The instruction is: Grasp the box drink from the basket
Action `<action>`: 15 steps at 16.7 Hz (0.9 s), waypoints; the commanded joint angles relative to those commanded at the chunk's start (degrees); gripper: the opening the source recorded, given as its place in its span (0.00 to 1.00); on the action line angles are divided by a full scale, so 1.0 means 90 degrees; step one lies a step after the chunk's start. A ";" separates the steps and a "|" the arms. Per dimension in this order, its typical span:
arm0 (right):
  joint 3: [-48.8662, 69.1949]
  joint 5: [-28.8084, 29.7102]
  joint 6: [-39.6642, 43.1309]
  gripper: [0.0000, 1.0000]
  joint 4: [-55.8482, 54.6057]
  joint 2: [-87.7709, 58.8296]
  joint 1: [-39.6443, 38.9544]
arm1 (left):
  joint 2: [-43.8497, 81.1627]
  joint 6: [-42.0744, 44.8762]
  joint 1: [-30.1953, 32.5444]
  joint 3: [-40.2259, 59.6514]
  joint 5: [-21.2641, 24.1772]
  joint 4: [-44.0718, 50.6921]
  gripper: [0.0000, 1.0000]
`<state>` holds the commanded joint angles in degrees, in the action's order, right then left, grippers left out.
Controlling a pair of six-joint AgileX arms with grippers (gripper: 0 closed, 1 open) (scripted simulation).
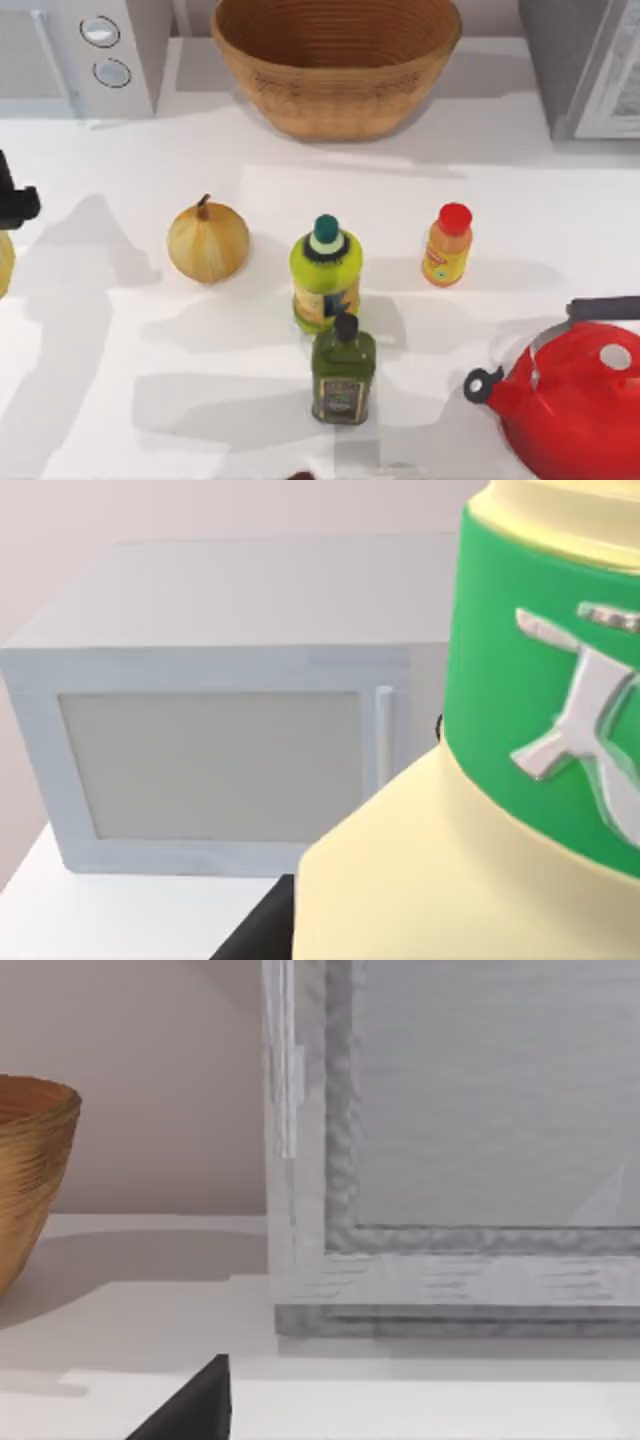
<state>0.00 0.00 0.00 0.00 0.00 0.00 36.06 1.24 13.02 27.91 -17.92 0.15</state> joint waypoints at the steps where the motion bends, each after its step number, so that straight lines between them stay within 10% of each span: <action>1: 0.0000 0.0000 0.0000 1.00 0.0000 0.0000 0.0000 | -0.0667 0.0004 -0.0205 -0.0555 0.0254 0.0025 0.00; 8: 0.0000 0.0000 0.0000 1.00 0.0000 0.0000 0.0000 | -0.3706 -0.0107 -0.1304 -0.2881 0.1777 0.0007 0.00; 15: 0.0000 0.0000 0.0000 1.00 0.0000 0.0000 0.0000 | -0.3979 -0.0124 -0.1428 -0.3095 0.1978 -0.0015 0.00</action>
<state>0.00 0.00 0.00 0.00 0.00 0.00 0.25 0.13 0.17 0.05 -0.12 0.02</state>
